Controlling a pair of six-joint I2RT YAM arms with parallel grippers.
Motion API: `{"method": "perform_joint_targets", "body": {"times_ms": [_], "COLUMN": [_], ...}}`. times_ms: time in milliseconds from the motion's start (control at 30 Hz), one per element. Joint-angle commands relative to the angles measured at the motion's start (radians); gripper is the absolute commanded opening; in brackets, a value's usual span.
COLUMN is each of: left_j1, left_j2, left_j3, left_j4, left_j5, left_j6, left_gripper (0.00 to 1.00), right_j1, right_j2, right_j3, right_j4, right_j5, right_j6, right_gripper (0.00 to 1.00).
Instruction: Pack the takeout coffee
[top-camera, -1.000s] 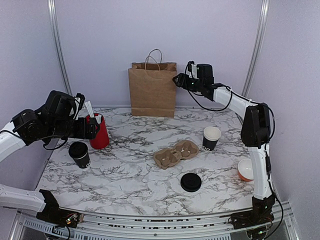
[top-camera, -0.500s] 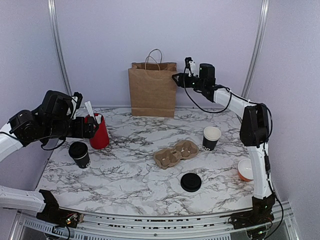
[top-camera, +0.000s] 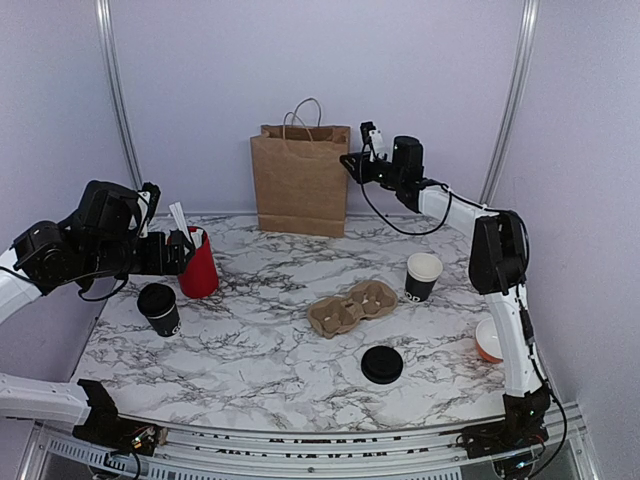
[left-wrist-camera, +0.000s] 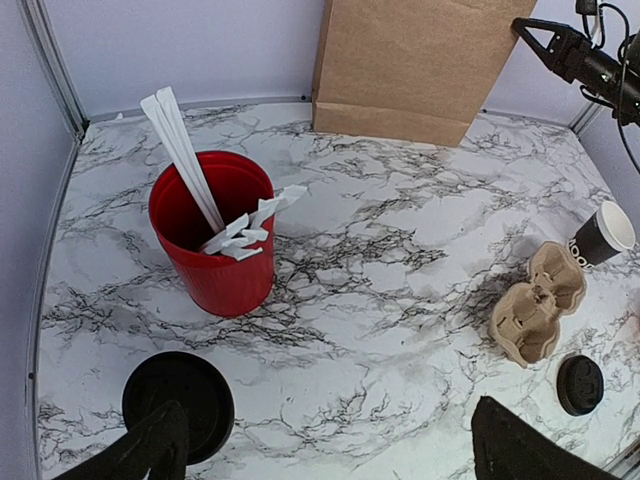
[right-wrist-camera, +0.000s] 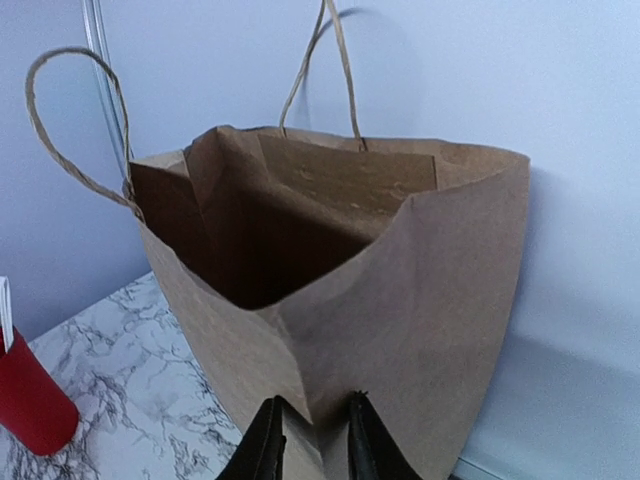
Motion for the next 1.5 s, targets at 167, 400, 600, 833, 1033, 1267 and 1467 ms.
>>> {"method": "perform_joint_targets", "body": {"times_ms": [167, 400, 600, 833, 1033, 1267, 1467], "left_j1": [-0.003, -0.003, -0.003, -0.003, -0.004, -0.003, -0.004], "left_j2": [0.0, 0.028, 0.048, 0.055, 0.057, 0.047, 0.052], "left_j3": [0.009, 0.022, 0.026, 0.032, 0.04, 0.042, 0.043], "left_j4": [-0.007, 0.0, 0.02, 0.026, 0.024, 0.02, 0.019], "left_j5": [-0.017, -0.016, 0.006, 0.015, 0.018, 0.018, 0.022], "left_j6": [-0.006, -0.004, -0.005, -0.006, -0.012, -0.022, -0.025], "left_gripper": [0.99, 0.99, 0.99, 0.99, 0.99, 0.99, 0.99], "right_j1": [0.007, 0.039, 0.071, 0.071, 0.073, 0.102, 0.128], "right_j2": [0.031, -0.014, -0.076, -0.047, 0.052, 0.09, 0.123], "right_j3": [0.065, 0.019, -0.065, -0.053, 0.044, 0.062, 0.089], "right_j4": [0.073, 0.058, 0.053, 0.045, 0.064, 0.123, 0.14], "right_j5": [-0.09, -0.094, -0.014, 0.055, 0.073, 0.082, 0.113], "right_j6": [0.039, 0.02, -0.048, -0.093, -0.098, -0.117, -0.122], "right_gripper": [0.02, 0.0, 0.06, 0.33, 0.37, 0.39, 0.38]}}
